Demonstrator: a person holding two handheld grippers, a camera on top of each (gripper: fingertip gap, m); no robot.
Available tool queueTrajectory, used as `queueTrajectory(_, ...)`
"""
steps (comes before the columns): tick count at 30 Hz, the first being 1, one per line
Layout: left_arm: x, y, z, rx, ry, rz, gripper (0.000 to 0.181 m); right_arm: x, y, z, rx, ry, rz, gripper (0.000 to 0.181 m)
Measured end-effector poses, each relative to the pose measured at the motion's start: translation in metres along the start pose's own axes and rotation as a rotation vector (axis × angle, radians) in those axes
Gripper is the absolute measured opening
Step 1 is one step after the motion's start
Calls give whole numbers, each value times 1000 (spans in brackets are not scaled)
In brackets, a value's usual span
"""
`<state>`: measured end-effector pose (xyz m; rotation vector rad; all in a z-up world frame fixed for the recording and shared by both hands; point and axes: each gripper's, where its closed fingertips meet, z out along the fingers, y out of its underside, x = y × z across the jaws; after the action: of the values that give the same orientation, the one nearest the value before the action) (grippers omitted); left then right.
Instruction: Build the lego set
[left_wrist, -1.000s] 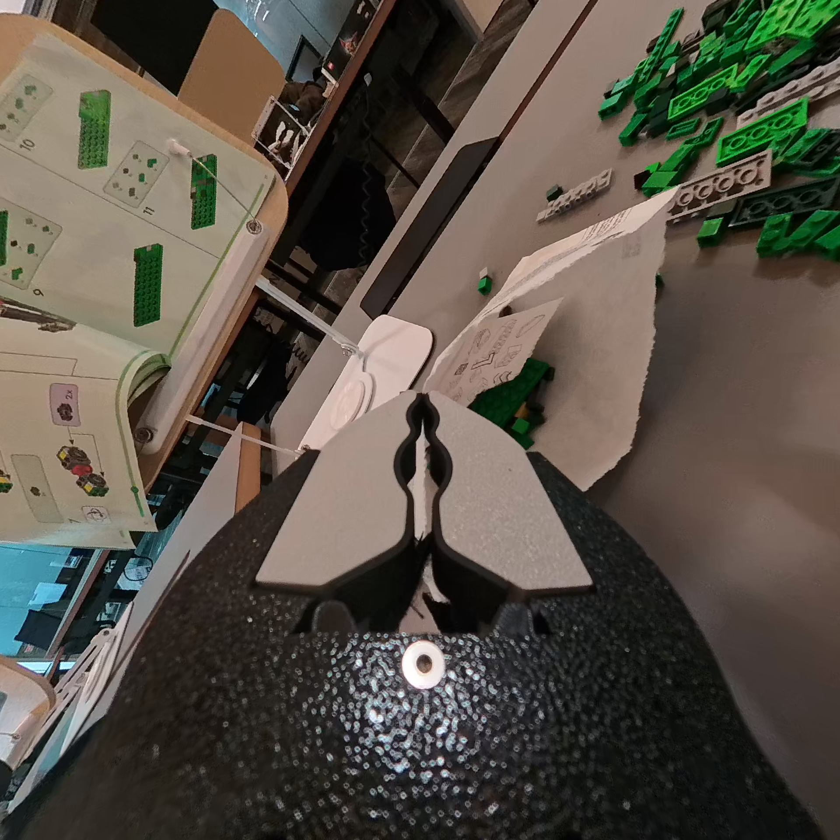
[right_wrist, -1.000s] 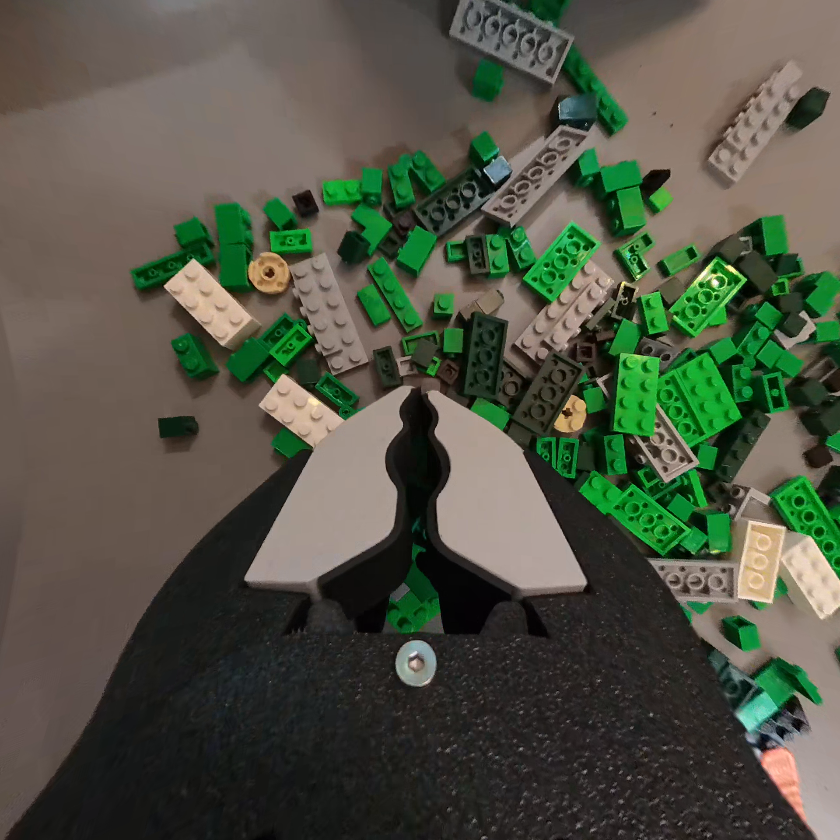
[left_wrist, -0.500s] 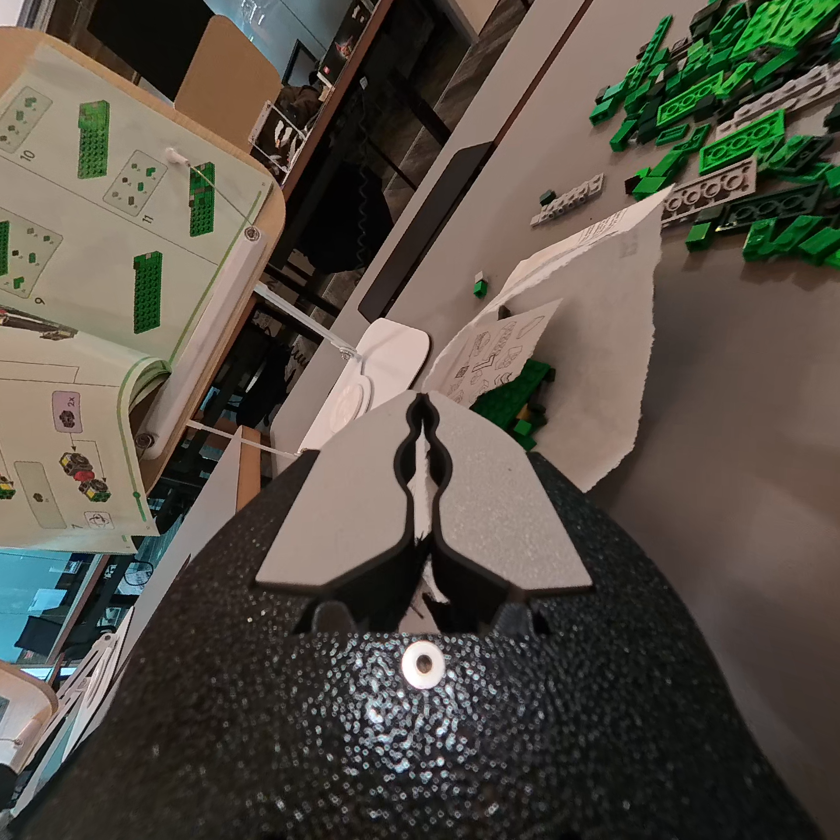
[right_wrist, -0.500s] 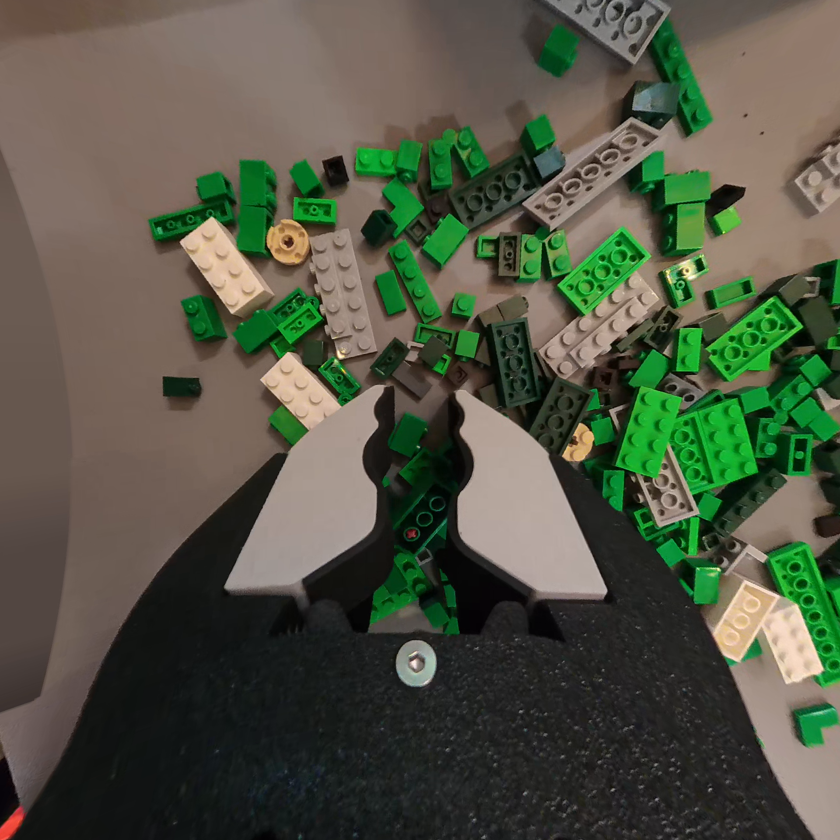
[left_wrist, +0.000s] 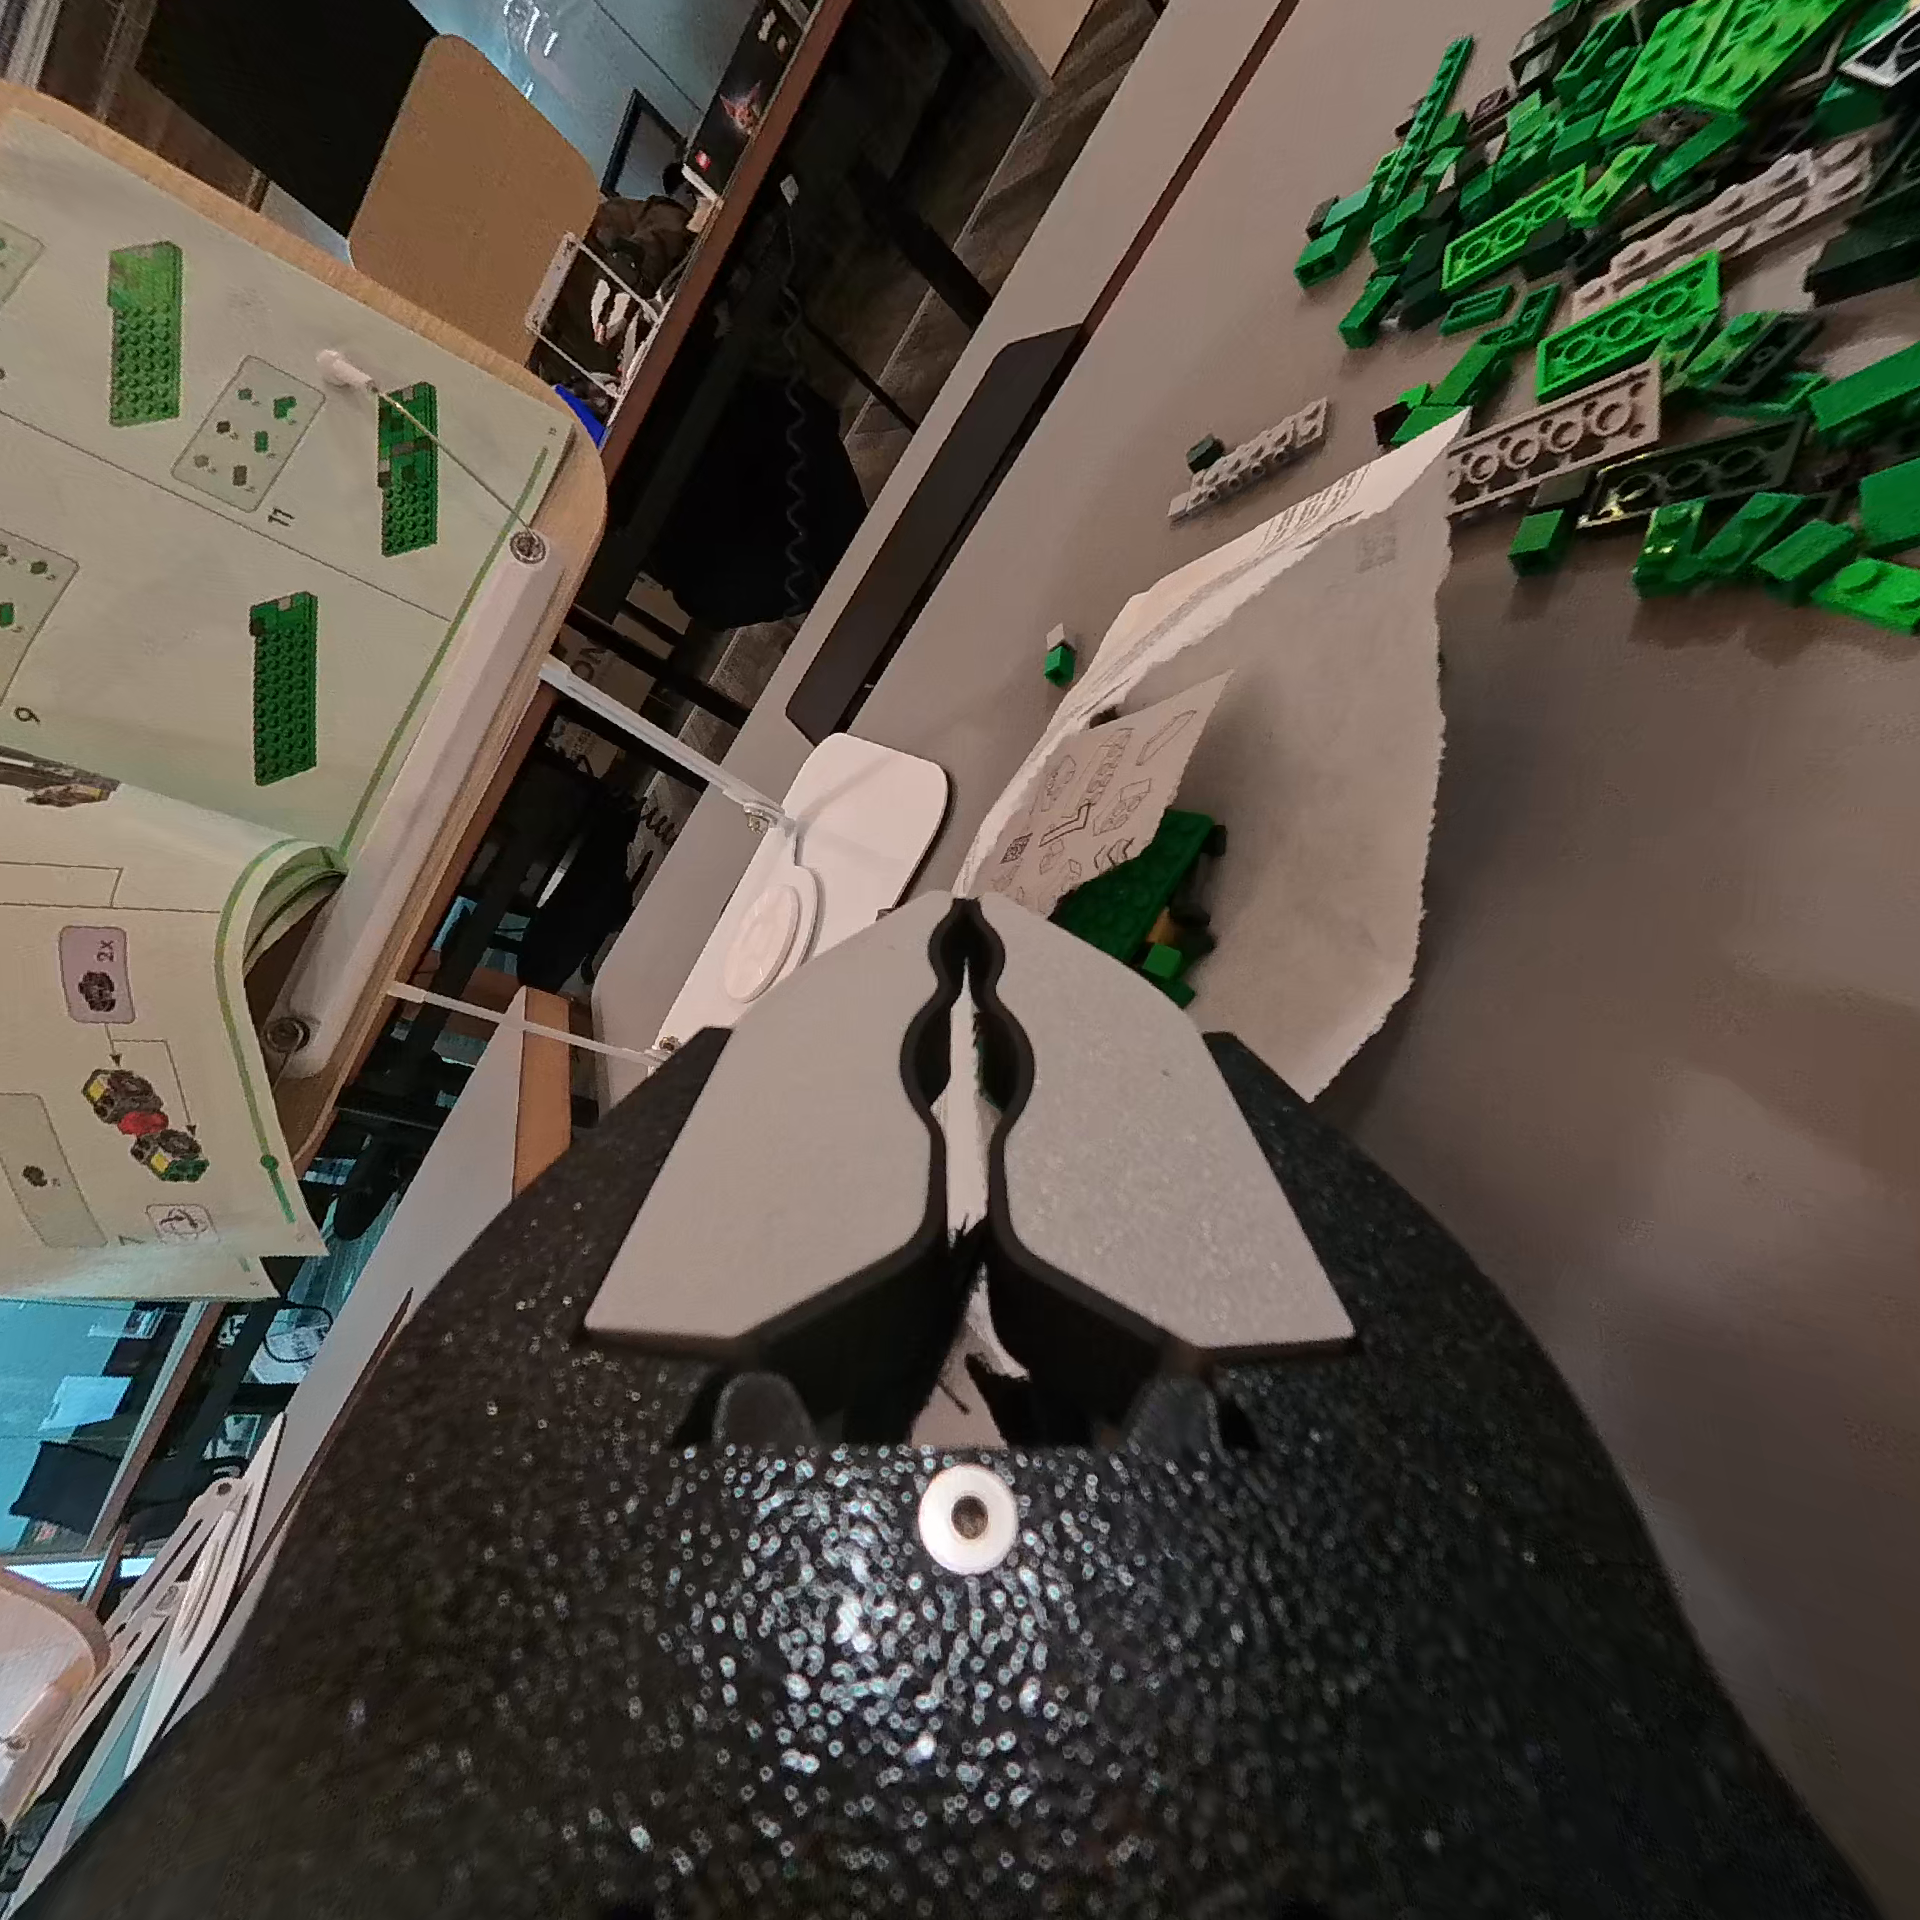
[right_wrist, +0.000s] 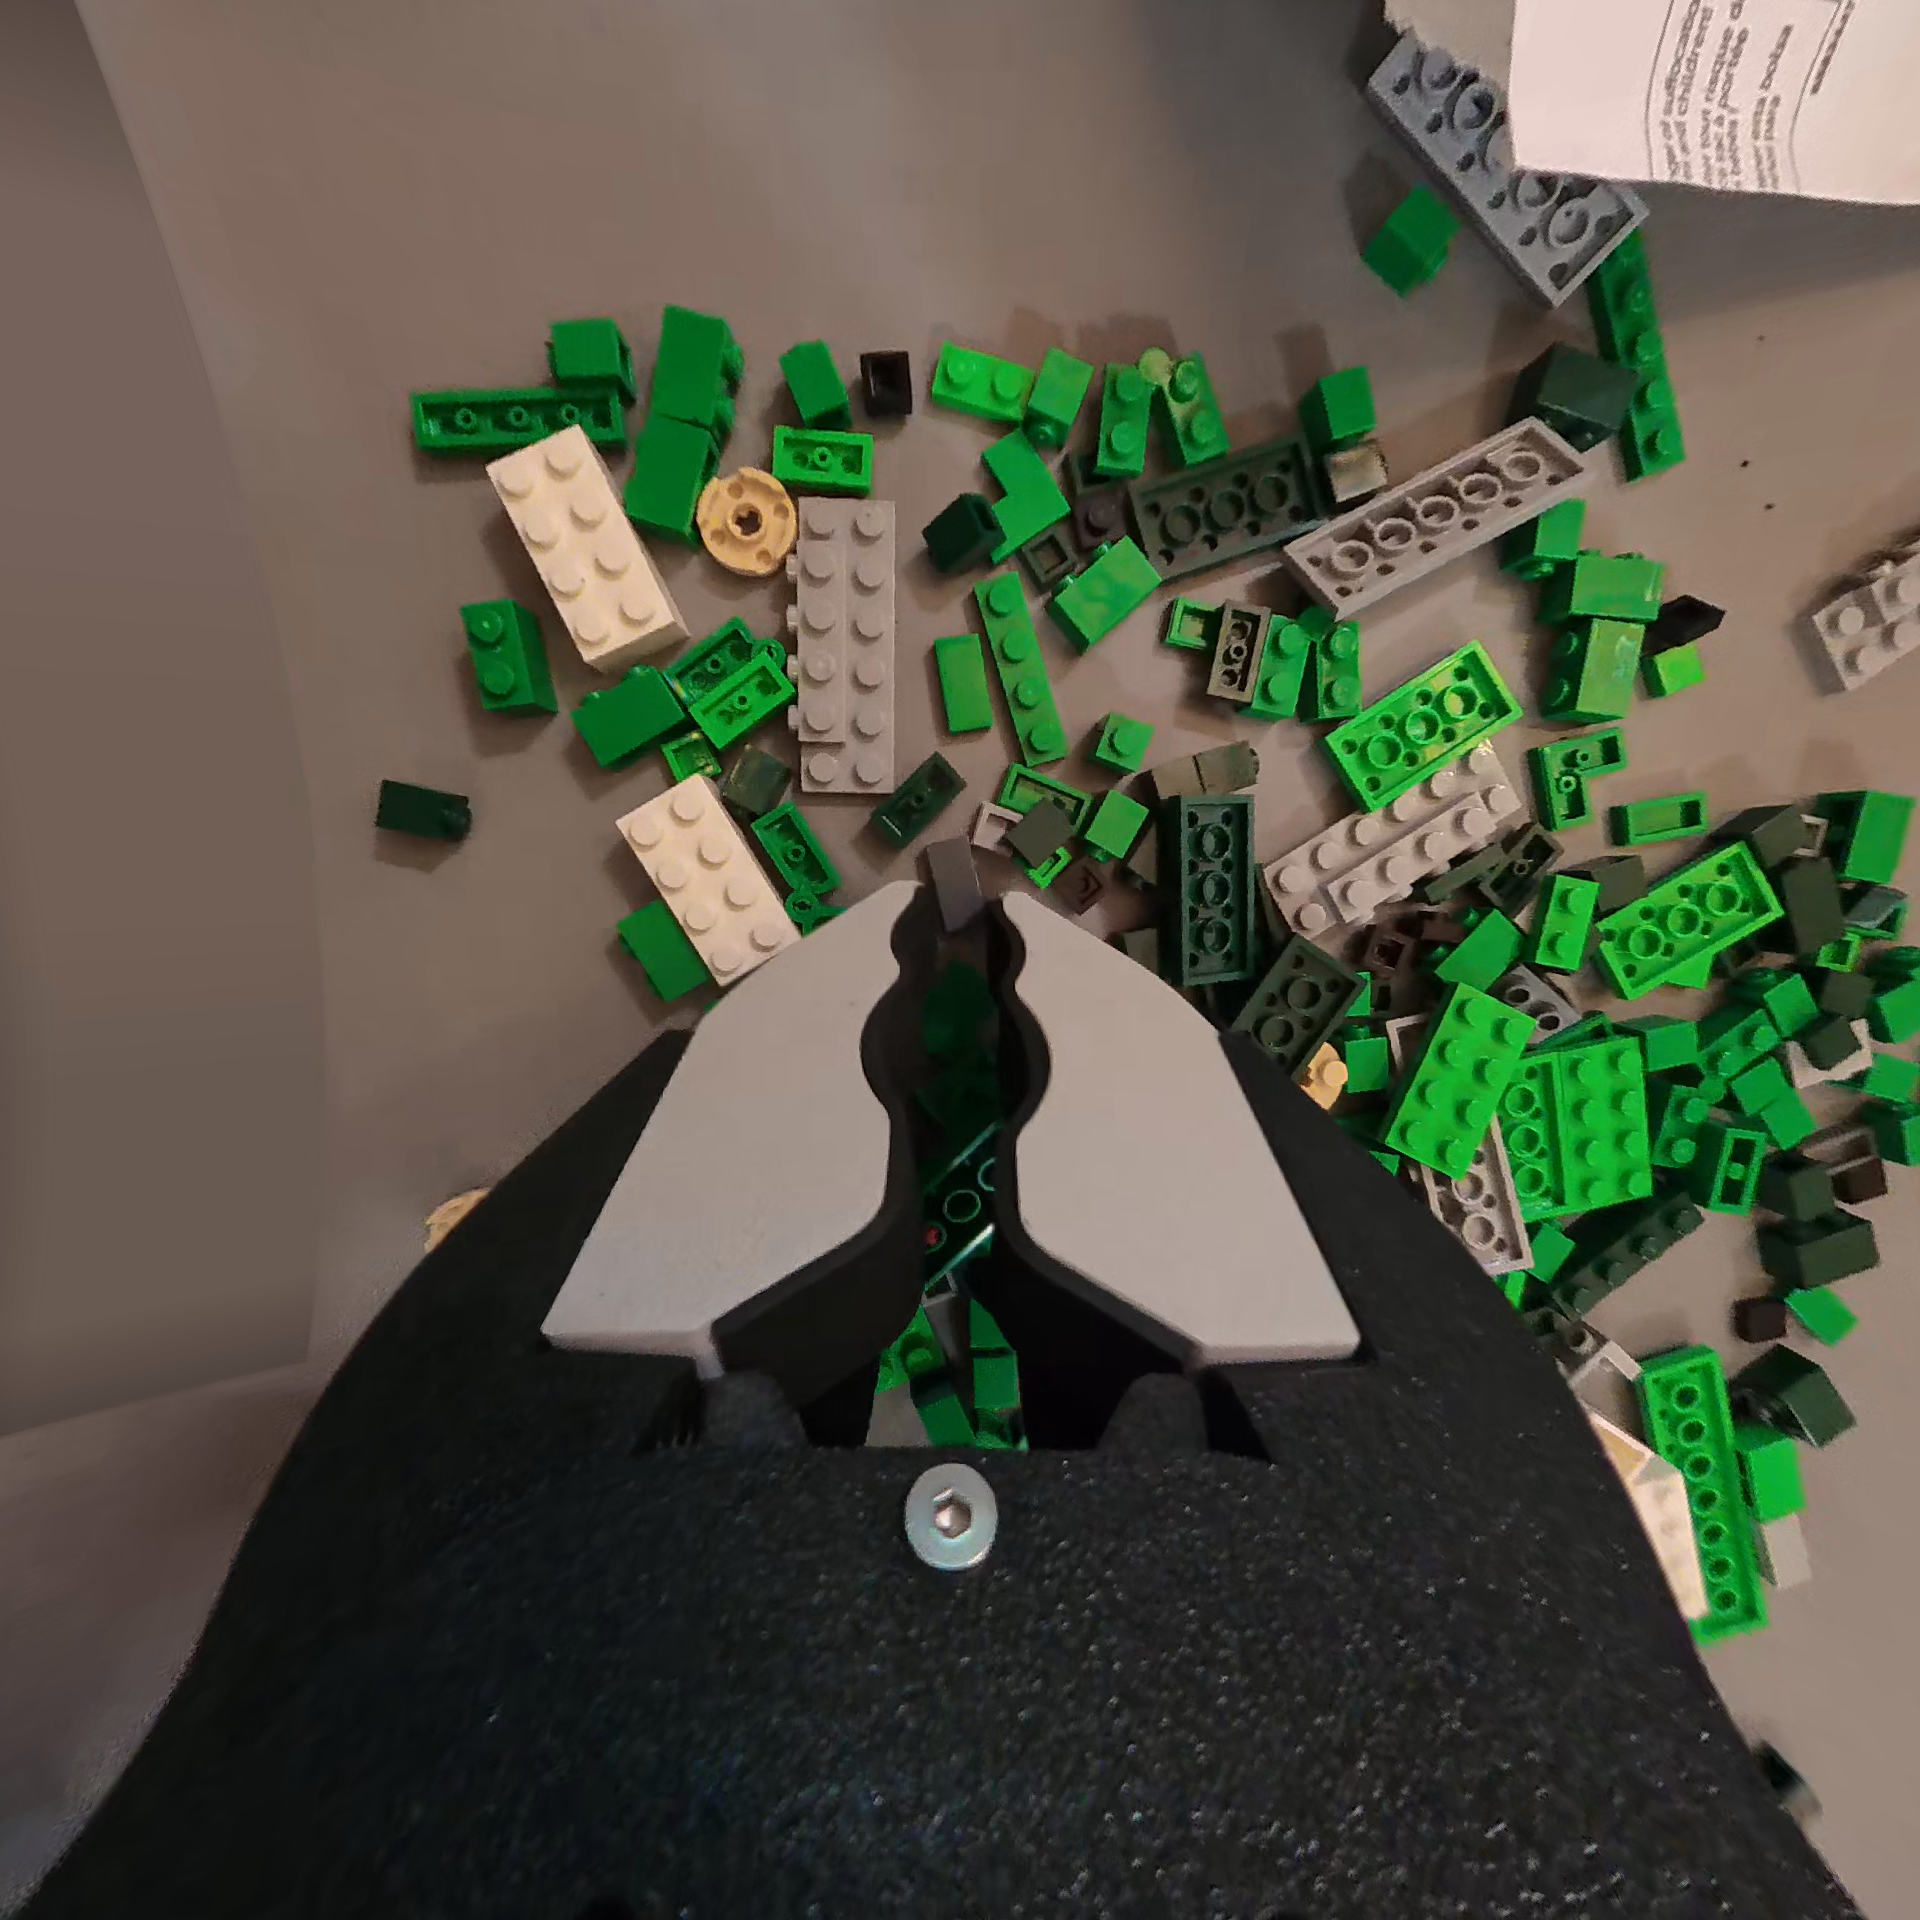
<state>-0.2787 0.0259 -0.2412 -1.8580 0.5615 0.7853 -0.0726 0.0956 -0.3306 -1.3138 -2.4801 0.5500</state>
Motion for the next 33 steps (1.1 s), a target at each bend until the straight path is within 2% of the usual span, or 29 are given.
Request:
queueTrajectory(1,0,0,0,0,1,-1,0,0,0,-1,4,4,-4,9)
queueTrajectory(6,1,-2,0,3,7,-6,0,0,-13,-13,57,49,-34,9)
queueTrajectory(10,2,-4,-1,3,25,-42,0,-4,-79,-30,283,118,-130,8)
queueTrajectory(13,2,-7,-3,18,34,-68,0,-2,-141,-35,464,271,-234,8)
queueTrajectory(15,2,-8,-3,20,31,-65,0,-1,-168,-28,498,373,-317,8)
queueTrajectory(16,2,-8,-3,19,27,-61,0,3,-175,-21,468,432,-362,8)
queueTrajectory(21,2,-11,-5,41,19,-67,0,30,-171,16,186,697,-586,8)
queueTrajectory(25,0,-13,-7,58,23,-91,0,42,-164,28,72,830,-702,10)
queueTrajectory(27,1,-13,-7,58,26,-93,0,43,-159,30,57,839,-711,19)
queueTrajectory(29,1,-13,-6,56,25,-88,0,37,-155,27,81,807,-679,19)
queueTrajectory(33,3,-11,-4,48,31,-83,0,21,-138,0,225,731,-515,19)
